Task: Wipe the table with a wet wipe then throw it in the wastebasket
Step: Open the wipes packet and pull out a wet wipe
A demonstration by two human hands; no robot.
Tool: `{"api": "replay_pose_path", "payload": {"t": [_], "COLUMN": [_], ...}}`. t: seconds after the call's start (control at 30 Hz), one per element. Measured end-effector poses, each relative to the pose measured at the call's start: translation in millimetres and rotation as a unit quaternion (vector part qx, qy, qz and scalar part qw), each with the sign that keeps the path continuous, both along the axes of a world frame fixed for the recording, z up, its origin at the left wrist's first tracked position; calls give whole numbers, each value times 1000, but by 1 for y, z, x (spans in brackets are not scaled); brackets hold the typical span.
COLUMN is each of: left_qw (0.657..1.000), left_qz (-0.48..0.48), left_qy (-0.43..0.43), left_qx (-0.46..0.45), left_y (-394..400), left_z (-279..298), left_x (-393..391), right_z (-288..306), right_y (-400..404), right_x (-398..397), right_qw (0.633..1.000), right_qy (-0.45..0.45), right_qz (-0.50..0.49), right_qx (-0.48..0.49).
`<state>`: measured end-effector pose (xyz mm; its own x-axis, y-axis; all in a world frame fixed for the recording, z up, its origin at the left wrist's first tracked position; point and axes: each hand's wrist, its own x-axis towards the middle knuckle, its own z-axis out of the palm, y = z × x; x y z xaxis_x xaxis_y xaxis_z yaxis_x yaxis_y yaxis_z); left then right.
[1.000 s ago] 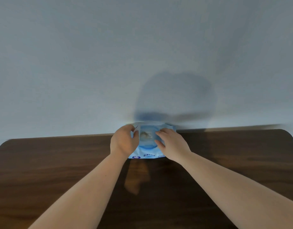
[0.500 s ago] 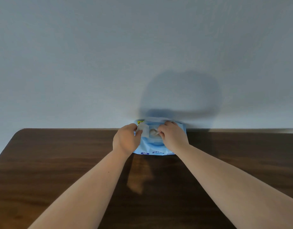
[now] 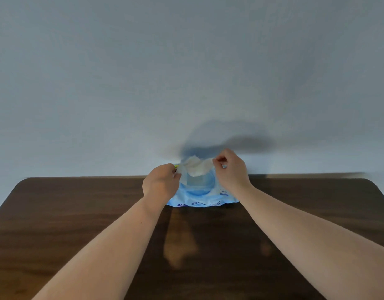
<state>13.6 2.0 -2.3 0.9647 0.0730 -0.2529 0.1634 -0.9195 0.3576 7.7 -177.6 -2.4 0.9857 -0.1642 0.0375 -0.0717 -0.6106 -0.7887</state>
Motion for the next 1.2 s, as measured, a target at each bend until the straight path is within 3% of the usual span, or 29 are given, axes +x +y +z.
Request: {"api": "replay_pose_path", "payload": {"t": [0.17,0.37,0.63,0.83,1.03,1.2], "left_qw": [992,977,978,975,985,989], "left_qz": [-34,-146,-96,-95,-97,-115], "left_qy": [-50,-93,-112,-150,-125,-94], "left_qx": [-108,-124,-150,-134,-75,-4], "left_y": [-4,-10,-4,13,34,56], "left_z": [2,11,26,41,52,53], "left_x": [-8,-17,-28,-45,-59,-69], "right_z": [14,29,41,51,57,57], "right_y": [-9,-7,-8,-2,19,43], "right_x": [-9,-20,-35,-46,-53,-56], "right_qw": [999,998,999,993,991,991], "right_qy": [7,30,20,71,-3,-23], "right_qz": [-6,24,24,90,110,108], "right_qx": [31,48,39,16,-71,-71]}}
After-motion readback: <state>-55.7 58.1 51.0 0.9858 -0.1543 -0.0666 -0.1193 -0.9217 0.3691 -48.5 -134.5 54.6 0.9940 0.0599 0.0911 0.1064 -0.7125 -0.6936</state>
